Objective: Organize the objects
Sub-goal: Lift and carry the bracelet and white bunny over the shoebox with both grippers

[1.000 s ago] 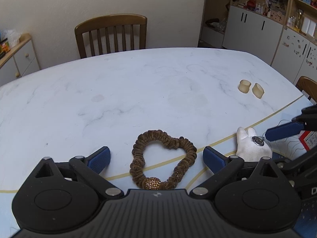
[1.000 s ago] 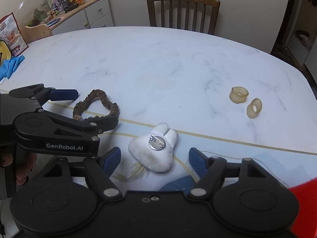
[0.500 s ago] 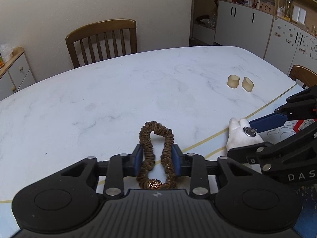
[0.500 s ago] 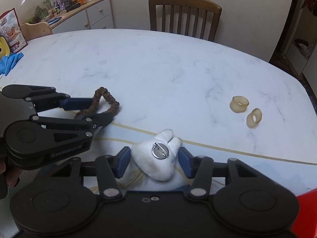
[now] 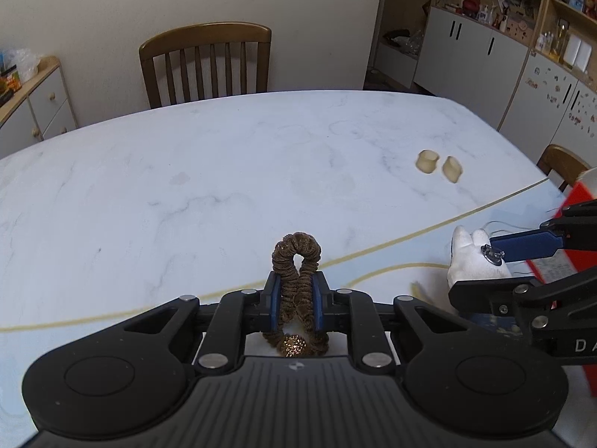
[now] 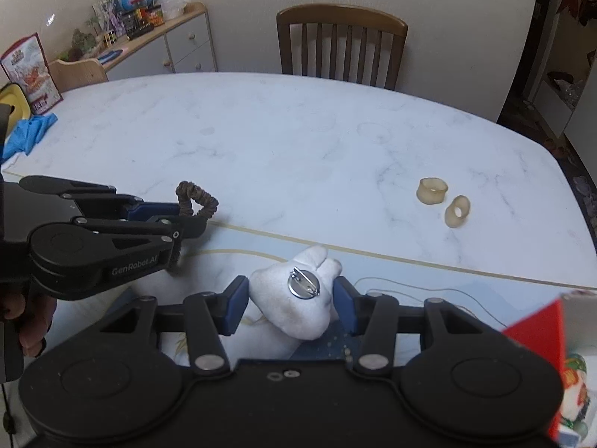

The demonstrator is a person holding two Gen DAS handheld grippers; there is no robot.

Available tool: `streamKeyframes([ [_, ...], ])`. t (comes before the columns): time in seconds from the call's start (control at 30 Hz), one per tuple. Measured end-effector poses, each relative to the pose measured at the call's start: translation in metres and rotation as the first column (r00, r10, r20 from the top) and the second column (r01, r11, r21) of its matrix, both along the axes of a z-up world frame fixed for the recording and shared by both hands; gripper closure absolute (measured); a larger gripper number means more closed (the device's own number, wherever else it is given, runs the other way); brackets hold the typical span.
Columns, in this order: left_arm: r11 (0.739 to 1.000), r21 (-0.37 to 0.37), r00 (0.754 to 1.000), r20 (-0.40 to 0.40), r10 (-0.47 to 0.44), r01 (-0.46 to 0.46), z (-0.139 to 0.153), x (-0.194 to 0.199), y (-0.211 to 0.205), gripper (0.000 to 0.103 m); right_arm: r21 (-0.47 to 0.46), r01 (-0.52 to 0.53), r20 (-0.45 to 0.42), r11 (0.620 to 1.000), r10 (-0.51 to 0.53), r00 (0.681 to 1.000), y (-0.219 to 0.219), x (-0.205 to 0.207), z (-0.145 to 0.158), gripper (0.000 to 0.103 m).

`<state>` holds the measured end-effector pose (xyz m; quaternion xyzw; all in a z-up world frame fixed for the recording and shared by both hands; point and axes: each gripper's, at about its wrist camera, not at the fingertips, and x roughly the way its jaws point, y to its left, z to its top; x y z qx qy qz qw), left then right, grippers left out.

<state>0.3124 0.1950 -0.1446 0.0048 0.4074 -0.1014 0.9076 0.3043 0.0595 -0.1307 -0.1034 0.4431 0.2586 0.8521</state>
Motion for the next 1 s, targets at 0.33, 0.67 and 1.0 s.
streamKeyframes([
  [0.33, 0.999, -0.051, 1.0, 0.017, -0.014, 0.015, 0.041, -0.042, -0.009, 0.086, 0.06, 0.006, 0.033, 0.998, -0.008, 0.999, -0.022, -0.038, 0.043, 0.055],
  [0.67, 0.997, -0.055, 0.998, 0.032, -0.054, 0.056, 0.08, -0.086, -0.038, 0.086, 0.098, -0.002, 0.084, 0.995, -0.006, 0.996, -0.065, -0.073, 0.082, 0.054],
  [1.0, 0.993, -0.056, 0.994, 0.054, -0.098, 0.101, 0.106, -0.113, -0.096, 0.086, 0.124, 0.029, 0.101, 0.992, -0.041, 0.994, -0.13, -0.093, 0.096, 0.054],
])
